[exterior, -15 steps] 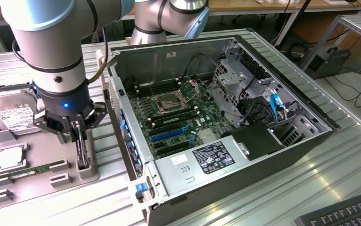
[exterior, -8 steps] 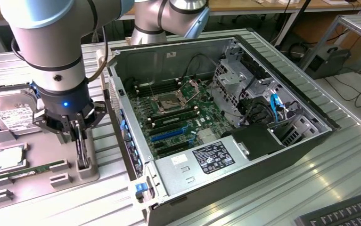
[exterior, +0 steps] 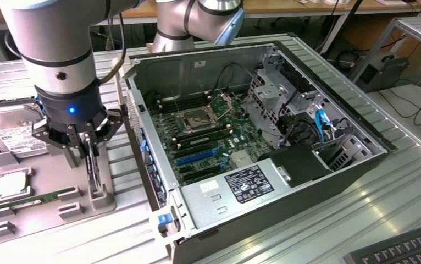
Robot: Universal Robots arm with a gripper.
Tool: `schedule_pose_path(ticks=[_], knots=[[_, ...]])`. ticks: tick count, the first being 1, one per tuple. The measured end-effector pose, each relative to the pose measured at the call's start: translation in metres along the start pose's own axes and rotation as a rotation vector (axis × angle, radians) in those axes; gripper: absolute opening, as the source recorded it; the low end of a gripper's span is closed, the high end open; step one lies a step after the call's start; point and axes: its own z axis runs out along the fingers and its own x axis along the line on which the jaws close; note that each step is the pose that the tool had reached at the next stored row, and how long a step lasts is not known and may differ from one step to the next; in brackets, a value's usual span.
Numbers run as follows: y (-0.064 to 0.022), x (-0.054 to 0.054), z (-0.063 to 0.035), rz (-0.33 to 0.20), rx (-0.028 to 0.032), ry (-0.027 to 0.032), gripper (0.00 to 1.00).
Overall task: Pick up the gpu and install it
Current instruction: 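Pick up the gpu and move the gpu toward the slot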
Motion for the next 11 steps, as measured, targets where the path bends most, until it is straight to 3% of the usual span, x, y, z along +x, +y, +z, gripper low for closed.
schedule_pose_path(ticks=[11], knots=[[0.0016,0.003,-0.0558,-0.009,0.0001,0.0002,0.26]])
